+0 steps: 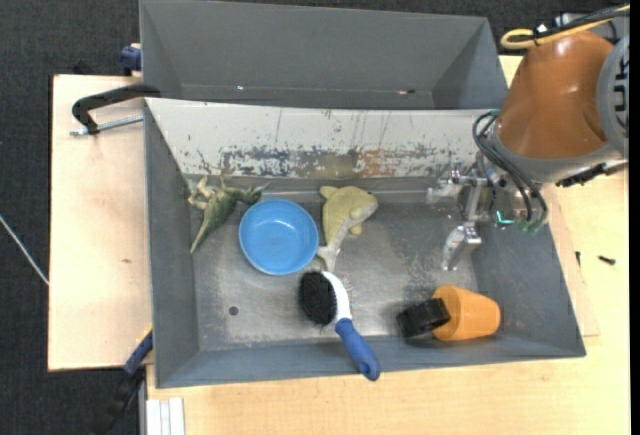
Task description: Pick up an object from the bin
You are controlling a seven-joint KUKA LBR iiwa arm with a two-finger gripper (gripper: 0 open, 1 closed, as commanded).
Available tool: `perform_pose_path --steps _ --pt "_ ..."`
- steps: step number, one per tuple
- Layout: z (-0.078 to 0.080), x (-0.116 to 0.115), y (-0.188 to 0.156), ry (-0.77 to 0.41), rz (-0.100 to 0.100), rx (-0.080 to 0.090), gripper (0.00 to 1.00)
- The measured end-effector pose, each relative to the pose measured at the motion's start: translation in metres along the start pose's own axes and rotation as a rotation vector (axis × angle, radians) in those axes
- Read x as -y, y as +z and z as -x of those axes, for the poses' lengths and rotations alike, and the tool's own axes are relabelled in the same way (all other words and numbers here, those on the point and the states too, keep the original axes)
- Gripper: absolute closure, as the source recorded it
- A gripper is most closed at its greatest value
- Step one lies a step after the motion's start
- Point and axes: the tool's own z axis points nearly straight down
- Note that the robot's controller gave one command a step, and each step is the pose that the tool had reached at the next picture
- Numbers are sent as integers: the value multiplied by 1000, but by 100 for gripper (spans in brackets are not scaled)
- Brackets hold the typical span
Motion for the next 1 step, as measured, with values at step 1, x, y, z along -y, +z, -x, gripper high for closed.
perform_pose_path --steps 1 --pt "42 -8 87 296 2 12 0"
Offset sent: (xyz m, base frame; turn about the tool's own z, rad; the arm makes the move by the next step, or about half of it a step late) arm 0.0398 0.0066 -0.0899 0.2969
